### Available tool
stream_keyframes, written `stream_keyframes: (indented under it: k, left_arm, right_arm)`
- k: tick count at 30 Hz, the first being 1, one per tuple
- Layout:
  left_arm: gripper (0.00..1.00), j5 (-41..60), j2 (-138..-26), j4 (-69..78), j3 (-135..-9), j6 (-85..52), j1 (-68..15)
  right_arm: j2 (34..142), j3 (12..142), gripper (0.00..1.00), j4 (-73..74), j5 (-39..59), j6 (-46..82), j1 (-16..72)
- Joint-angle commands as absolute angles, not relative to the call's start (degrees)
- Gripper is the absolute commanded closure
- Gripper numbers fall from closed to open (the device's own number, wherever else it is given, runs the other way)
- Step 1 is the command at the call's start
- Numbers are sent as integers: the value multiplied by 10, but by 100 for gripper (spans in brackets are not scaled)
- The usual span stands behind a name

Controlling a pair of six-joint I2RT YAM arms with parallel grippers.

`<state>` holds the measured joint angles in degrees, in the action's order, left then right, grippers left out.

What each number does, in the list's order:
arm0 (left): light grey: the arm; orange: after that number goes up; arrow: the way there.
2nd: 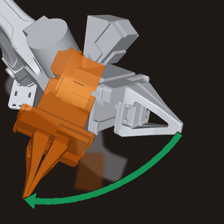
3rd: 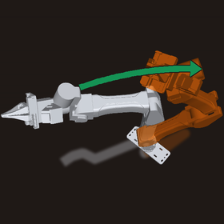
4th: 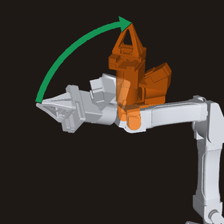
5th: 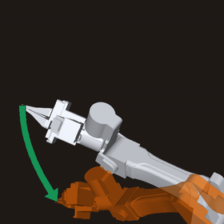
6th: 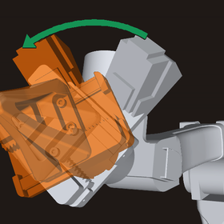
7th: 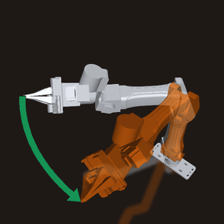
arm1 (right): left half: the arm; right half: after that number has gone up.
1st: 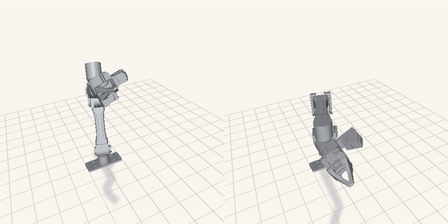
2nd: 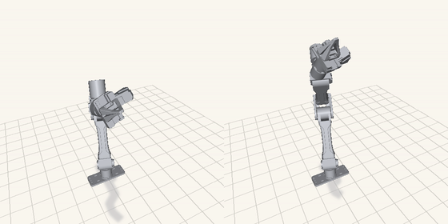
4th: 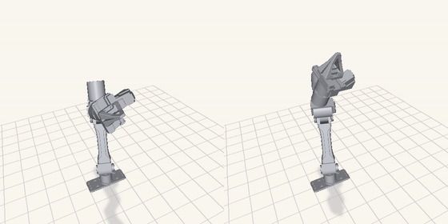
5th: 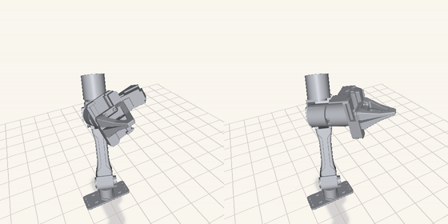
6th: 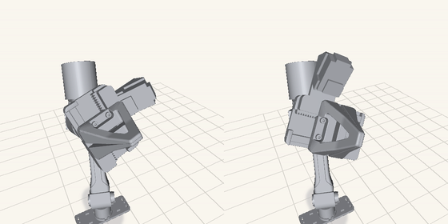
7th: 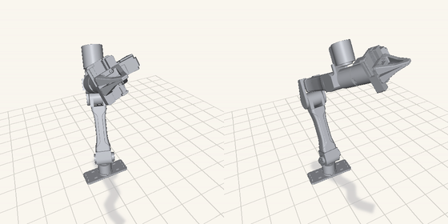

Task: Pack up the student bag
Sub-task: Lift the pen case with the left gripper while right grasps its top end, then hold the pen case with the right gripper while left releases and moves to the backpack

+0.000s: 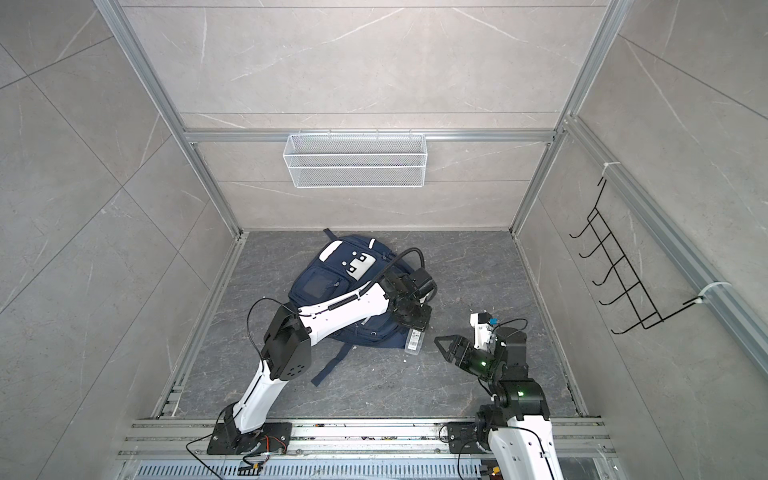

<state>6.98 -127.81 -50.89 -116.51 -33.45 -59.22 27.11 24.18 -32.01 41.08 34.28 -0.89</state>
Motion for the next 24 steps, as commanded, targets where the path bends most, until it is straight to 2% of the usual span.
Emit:
stream_keyframes:
  k: [1, 6, 16, 24]
  left_arm:
    - [60, 122, -1225, -481, -1158, -332, -592]
    - [60, 150, -1208, -459, -1142, -339, -586]
    - [60, 159, -1192, -449, -1137, -342, -580]
    - [60, 163, -1184, -443, -1124, -346, -579]
  right_arm:
    - [306, 232, 27, -264, 470, 345, -6]
    - [360, 234, 30, -213, 474, 356, 10]
    - [451, 267, 36, -180, 392, 355, 106]
    - [471, 281, 52, -147, 359, 375, 125]
